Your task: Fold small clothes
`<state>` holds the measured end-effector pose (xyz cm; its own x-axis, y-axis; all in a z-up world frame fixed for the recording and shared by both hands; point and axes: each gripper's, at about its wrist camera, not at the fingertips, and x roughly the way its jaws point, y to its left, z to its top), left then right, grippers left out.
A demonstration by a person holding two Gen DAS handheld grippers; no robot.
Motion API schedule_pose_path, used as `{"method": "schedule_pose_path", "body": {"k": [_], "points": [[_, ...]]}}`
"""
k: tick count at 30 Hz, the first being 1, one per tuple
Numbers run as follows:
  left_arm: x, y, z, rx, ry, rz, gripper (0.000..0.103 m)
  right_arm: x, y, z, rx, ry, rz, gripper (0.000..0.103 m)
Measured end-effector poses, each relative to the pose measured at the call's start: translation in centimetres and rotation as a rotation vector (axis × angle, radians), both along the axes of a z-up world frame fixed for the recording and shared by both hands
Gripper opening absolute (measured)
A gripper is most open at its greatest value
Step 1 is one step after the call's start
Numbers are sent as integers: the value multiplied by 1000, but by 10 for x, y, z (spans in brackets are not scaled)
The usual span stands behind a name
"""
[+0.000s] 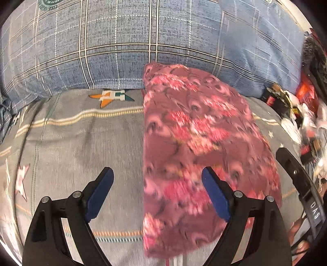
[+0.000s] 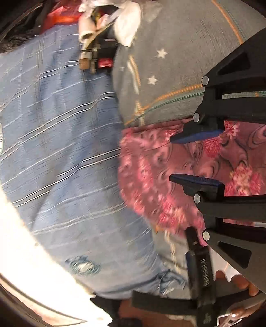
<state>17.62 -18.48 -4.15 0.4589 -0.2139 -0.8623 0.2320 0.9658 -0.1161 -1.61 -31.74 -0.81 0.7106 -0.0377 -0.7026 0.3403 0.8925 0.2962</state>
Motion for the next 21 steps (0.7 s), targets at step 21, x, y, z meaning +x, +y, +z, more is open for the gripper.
{"method": "schedule_pose_path", "body": {"k": [21], "points": [[83, 46, -49, -382, 306, 65, 95, 48, -92, -64, 399, 108, -103, 53]]}}
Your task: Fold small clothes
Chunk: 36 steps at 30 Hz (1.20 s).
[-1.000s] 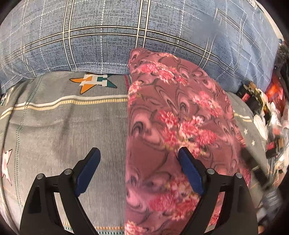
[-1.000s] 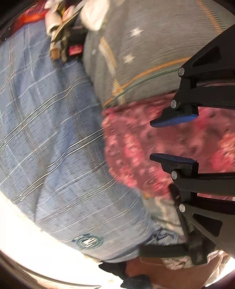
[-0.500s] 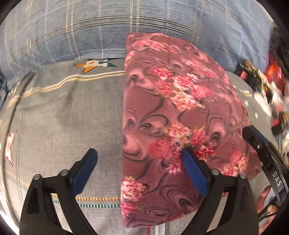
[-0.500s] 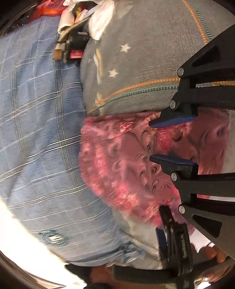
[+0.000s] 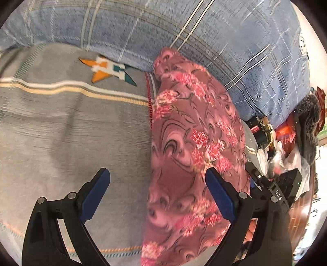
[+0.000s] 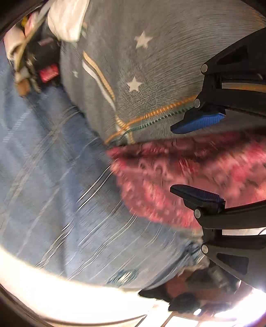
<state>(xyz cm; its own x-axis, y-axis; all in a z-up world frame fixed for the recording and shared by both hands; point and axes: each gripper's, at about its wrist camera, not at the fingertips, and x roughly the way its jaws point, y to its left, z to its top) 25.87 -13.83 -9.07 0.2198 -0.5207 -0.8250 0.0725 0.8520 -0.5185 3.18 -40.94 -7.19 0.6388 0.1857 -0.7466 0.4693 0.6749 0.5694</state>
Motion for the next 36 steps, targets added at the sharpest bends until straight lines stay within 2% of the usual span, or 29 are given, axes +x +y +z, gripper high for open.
{"method": "schedule_pose_path", "body": {"k": [2, 3, 5, 8, 12, 15, 18, 20, 21, 22, 24, 26, 29, 33, 36], "points": [[7, -5, -10, -22, 23, -3, 95, 9, -2, 0, 16, -25, 42, 59], [9, -6, -9, -17, 7, -1, 96, 12, -2, -2, 37, -30, 68, 62], [14, -13, -7, -21, -3, -26, 96, 25, 1, -6, 83, -36, 170, 62], [18, -19, -7, -42, 10, -55, 96, 33, 7, -5, 101, -50, 270, 71], [21, -20, -10, -65, 0, -77, 96, 28, 4, -5, 145, -90, 333, 71], [25, -26, -10, -64, 3, -63, 96, 29, 8, -5, 114, -84, 329, 73], [26, -37, -10, -97, 39, -66, 94, 37, 23, -1, 22, -53, 327, 73], [24, -44, -7, -34, 25, -58, 84, 39, 31, 2, -60, -27, 322, 62], [23, -49, -5, 18, 3, -64, 79, 39, 36, 4, -102, -19, 329, 53], [21, -51, -4, 53, -7, -64, 67, 38, 40, 6, -143, -18, 336, 43], [17, -54, 0, 106, -42, -71, 55, 33, 44, 12, -189, -37, 334, 31], [12, -55, 6, 137, -72, -68, 41, 32, 50, 18, -237, -39, 327, 29], [4, -53, 19, 156, -119, -61, 30, 29, 63, 26, -331, -30, 322, 27], [-6, -46, 33, 166, -163, -58, 28, 25, 76, 39, -381, -47, 308, 26], [-11, -29, 40, 141, -176, -48, 28, 21, 86, 50, -403, -60, 294, 26]]}}
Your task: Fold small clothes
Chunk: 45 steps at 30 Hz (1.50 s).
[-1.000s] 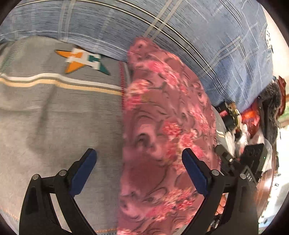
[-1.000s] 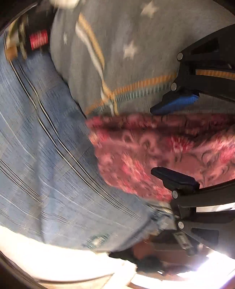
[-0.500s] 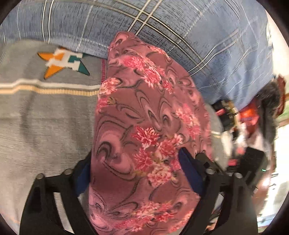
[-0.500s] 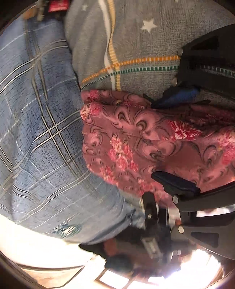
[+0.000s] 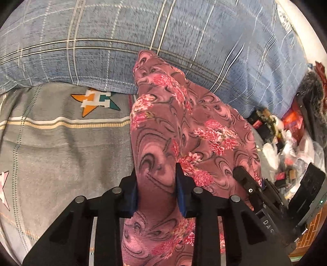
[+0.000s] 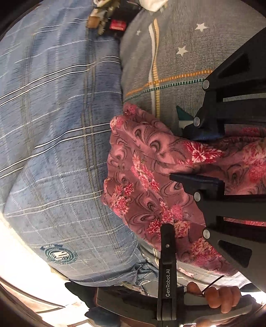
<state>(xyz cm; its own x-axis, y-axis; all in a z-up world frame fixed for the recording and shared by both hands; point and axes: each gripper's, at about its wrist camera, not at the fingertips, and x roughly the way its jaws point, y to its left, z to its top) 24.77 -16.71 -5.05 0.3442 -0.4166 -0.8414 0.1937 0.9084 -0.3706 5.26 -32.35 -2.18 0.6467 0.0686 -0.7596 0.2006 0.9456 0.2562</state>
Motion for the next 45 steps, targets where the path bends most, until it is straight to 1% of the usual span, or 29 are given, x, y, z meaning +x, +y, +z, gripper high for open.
{"method": "schedule_pose_path", "body": {"k": [3, 9, 14, 21, 25, 28, 29, 30, 31, 32, 34, 35, 36, 37, 38, 39, 41, 42, 43, 45], "points": [[-8, 18, 10, -34, -5, 10, 28, -5, 12, 14, -16, -14, 1, 26], [-31, 46, 24, -78, -20, 24, 28, -15, 44, 42, -38, -43, 20, 26], [-50, 76, 30, -91, -29, 39, 28, -26, 75, 53, -36, -56, 36, 26], [-78, 115, 28, -67, -41, 61, 28, -39, 117, 51, -8, -54, 62, 26], [-95, 138, 24, -57, -42, 83, 28, -48, 138, 46, 28, -52, 80, 26], [-106, 154, 16, -63, -50, 94, 28, -54, 151, 38, 53, -47, 96, 26], [-109, 157, 11, -75, -44, 88, 28, -55, 154, 34, 62, -43, 100, 26], [-111, 158, 6, -70, -34, 89, 28, -57, 157, 28, 79, -35, 107, 26], [-111, 157, 0, -61, -25, 87, 28, -59, 159, 21, 92, -32, 104, 24], [-111, 155, -5, -48, -19, 84, 28, -60, 160, 17, 90, -30, 88, 24], [-107, 151, -25, 23, 2, 84, 28, -64, 151, 4, 112, -32, 40, 24], [-104, 150, -37, 49, 26, 90, 29, -65, 145, -4, 120, -14, 10, 24], [-100, 150, -48, 45, 48, 90, 32, -65, 136, -16, 129, 27, -28, 25], [-98, 152, -55, 35, 58, 97, 38, -64, 128, -28, 144, 70, -51, 32], [-97, 154, -56, 29, 56, 105, 44, -66, 121, -35, 175, 76, -64, 38], [-97, 157, -55, 14, 57, 106, 44, -71, 113, -36, 208, 58, -93, 44], [-95, 162, -50, -25, 50, 96, 44, -73, 105, -31, 243, 51, -120, 44], [-93, 165, -45, -38, 36, 101, 44, -73, 103, -27, 245, 35, -141, 44], [-89, 166, -42, -50, 22, 108, 44, -72, 100, -20, 245, 7, -159, 47], [-78, 162, -36, -65, 16, 107, 44, -63, 97, -11, 250, -35, -168, 47]]}}
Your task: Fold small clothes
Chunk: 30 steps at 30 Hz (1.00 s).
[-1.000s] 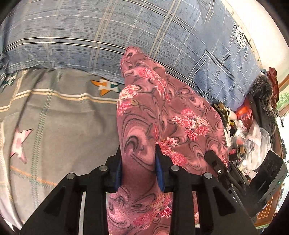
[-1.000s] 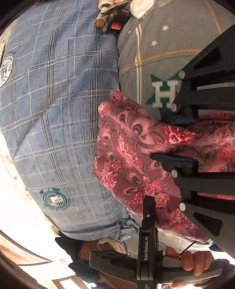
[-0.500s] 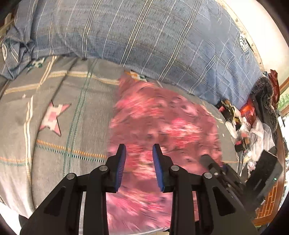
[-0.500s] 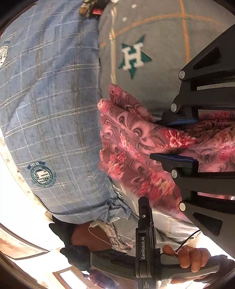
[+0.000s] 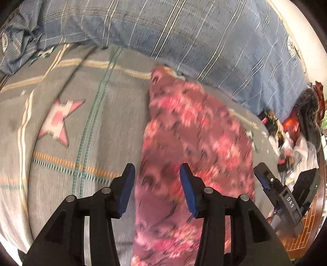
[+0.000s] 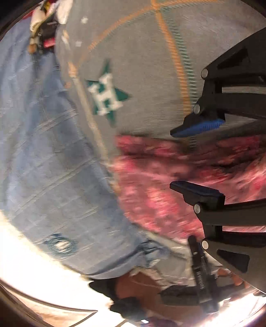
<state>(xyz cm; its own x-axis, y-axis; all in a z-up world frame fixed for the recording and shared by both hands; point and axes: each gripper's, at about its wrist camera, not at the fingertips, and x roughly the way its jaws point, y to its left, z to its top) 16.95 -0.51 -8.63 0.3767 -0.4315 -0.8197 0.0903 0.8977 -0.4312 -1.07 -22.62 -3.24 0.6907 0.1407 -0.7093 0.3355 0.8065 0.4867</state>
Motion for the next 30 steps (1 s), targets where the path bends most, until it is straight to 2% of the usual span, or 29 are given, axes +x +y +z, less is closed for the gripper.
{"method": "schedule_pose_path", "body": {"k": [3, 5, 6, 7, 8, 9, 10, 12, 14, 15, 19, 20, 21, 22, 24, 25, 27, 30], "points": [[15, -13, 2, -11, 0, -10, 45, 31, 4, 2, -8, 5, 41, 46], [25, -24, 1, 28, -29, -7, 54, 48, 10, 2, -43, 2, 62, 27], [32, -30, -4, 66, -37, -1, 55, 55, 13, 3, -65, -10, 68, 8], [35, -31, -10, 87, -34, 4, 57, 60, 14, 0, -84, -8, 63, 4], [43, -34, -19, 105, -15, 6, 63, 65, 11, -7, -92, 20, 47, 4], [51, -34, -33, 106, 23, 13, 70, 70, 8, -18, -97, 58, 38, 3], [54, -31, -40, 80, 38, 25, 75, 77, 2, -36, -91, 138, 39, 0], [54, -27, -34, 90, 16, 25, 75, 74, -11, -41, 0, 103, 25, 0], [50, -24, -27, 81, 16, -1, 75, 68, -13, -28, -4, 92, 9, 0], [41, -20, -21, 59, -4, -17, 75, 63, -11, -20, -20, 69, 18, 10], [5, -12, -13, 44, -60, -33, 75, 40, 4, -3, 36, -29, 154, 12], [0, -13, -22, 66, -46, -33, 75, 37, 10, -8, 34, -20, 182, 13], [1, -17, -28, 82, -28, -42, 77, 36, 17, -18, -1, 27, 204, 15], [1, -19, -37, 92, -11, -51, 79, 38, 23, -33, -55, 101, 220, 12], [-5, -17, -28, 117, -33, -53, 78, 32, 23, -30, -83, 70, 201, 11], [-9, -18, -19, 122, -43, -66, 78, 30, 22, -24, -76, 97, 178, 13], [-27, -10, -2, 145, -116, -95, 78, 18, 15, -11, -40, 78, 133, 23], [-50, -4, 5, 179, -177, -127, 78, -13, 8, -2, -2, 71, 102, 42]]}}
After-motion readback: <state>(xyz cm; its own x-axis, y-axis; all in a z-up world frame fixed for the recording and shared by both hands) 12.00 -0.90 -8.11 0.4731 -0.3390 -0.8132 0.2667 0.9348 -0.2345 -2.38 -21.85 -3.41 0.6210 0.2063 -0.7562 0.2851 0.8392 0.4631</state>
